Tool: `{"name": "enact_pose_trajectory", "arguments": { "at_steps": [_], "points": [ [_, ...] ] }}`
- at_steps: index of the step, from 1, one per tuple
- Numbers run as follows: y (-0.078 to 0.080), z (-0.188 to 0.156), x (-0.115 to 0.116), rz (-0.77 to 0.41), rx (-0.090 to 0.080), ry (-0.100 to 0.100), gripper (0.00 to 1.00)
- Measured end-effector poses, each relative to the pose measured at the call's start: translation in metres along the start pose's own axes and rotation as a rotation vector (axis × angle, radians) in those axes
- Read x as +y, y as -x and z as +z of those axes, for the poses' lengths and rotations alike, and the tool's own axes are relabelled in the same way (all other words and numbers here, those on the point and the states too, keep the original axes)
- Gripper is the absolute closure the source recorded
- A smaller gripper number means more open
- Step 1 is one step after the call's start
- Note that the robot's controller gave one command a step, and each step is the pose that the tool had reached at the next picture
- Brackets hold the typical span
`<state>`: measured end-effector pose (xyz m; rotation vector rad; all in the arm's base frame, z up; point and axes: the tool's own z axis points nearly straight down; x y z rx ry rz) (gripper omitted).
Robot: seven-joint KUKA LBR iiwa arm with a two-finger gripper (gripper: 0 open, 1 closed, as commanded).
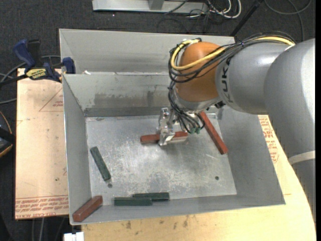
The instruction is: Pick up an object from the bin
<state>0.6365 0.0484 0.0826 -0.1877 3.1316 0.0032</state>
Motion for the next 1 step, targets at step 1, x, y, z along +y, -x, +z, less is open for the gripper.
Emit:
{"name": "enact_pose_trajectory", "arguments": {
  "at_steps": [1],
  "points": [
    [-0.0096, -0.1419, 0.0026, -0.006, 0.000, -0.001, 1.00]
  ]
}}
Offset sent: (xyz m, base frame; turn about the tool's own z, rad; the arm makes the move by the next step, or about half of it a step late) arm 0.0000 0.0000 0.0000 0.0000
